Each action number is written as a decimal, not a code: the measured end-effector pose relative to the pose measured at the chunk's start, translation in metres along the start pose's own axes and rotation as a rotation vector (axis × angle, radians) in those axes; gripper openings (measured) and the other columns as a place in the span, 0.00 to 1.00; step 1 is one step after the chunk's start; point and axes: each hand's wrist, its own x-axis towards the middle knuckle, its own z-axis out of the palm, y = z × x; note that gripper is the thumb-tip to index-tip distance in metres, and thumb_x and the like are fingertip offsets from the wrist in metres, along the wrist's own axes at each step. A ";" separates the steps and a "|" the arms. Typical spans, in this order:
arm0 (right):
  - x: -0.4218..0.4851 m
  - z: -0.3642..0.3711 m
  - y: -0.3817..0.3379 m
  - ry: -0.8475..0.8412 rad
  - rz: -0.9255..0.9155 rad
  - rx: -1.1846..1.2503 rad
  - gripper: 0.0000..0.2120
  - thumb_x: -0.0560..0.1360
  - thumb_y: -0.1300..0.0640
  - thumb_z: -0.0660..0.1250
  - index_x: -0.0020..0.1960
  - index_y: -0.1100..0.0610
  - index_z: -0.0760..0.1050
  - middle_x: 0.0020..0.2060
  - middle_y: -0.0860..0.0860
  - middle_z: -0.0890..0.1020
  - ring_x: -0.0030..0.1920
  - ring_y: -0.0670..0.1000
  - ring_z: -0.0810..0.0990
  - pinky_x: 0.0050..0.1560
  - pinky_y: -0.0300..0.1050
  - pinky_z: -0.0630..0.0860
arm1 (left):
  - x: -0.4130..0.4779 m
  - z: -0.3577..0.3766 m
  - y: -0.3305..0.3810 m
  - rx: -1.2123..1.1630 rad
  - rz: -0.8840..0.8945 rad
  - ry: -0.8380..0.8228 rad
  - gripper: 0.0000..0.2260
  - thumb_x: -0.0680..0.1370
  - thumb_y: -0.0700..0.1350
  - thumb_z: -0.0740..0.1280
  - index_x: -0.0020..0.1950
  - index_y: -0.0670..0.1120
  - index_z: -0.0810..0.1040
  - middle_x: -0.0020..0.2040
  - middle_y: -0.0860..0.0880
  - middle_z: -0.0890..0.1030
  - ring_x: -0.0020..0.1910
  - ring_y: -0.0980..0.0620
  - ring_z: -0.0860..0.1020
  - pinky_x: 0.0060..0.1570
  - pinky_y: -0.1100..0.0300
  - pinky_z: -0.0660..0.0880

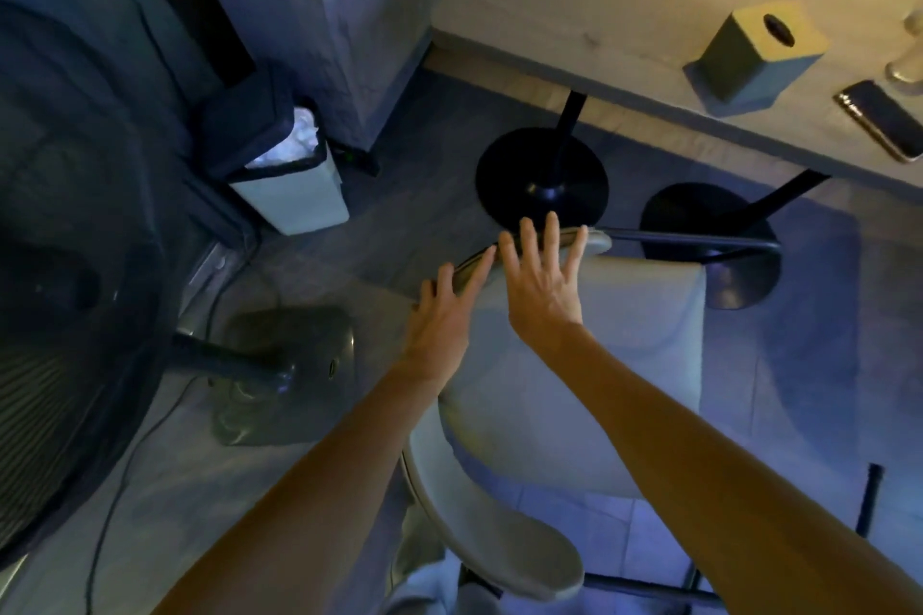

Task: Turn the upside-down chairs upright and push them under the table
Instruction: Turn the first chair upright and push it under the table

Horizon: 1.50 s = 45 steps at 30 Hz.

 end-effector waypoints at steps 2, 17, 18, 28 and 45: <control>0.020 -0.001 0.008 -0.033 -0.026 0.019 0.35 0.78 0.56 0.60 0.80 0.56 0.47 0.79 0.60 0.53 0.78 0.69 0.43 0.70 0.77 0.45 | 0.021 0.002 -0.005 -0.034 0.030 0.002 0.50 0.71 0.31 0.71 0.81 0.57 0.45 0.65 0.44 0.68 0.55 0.45 0.75 0.51 0.52 0.80; 0.146 0.007 0.052 -0.195 0.033 0.213 0.42 0.72 0.51 0.70 0.79 0.51 0.51 0.78 0.59 0.51 0.77 0.68 0.40 0.72 0.76 0.50 | 0.146 0.013 -0.006 -0.016 0.113 -0.165 0.48 0.71 0.36 0.72 0.80 0.56 0.45 0.72 0.44 0.61 0.60 0.41 0.71 0.50 0.46 0.79; 0.154 0.007 0.056 -0.201 0.032 0.231 0.42 0.72 0.51 0.71 0.79 0.51 0.51 0.77 0.58 0.52 0.78 0.68 0.40 0.72 0.73 0.54 | 0.155 0.013 -0.004 -0.011 0.117 -0.182 0.47 0.72 0.37 0.72 0.80 0.56 0.45 0.73 0.44 0.60 0.62 0.41 0.70 0.52 0.45 0.78; 0.211 0.024 0.068 -0.205 0.133 0.277 0.41 0.75 0.48 0.70 0.79 0.54 0.52 0.78 0.59 0.53 0.78 0.68 0.42 0.71 0.67 0.62 | 0.218 0.026 0.002 0.057 0.171 -0.254 0.40 0.73 0.39 0.73 0.79 0.49 0.53 0.76 0.42 0.55 0.68 0.39 0.65 0.62 0.43 0.73; 0.104 0.019 0.027 -0.244 0.203 0.819 0.36 0.77 0.56 0.67 0.79 0.55 0.53 0.77 0.59 0.57 0.74 0.63 0.62 0.71 0.58 0.68 | 0.182 -0.007 -0.027 0.289 0.593 -0.169 0.23 0.80 0.46 0.57 0.75 0.44 0.66 0.80 0.39 0.54 0.79 0.41 0.48 0.73 0.46 0.58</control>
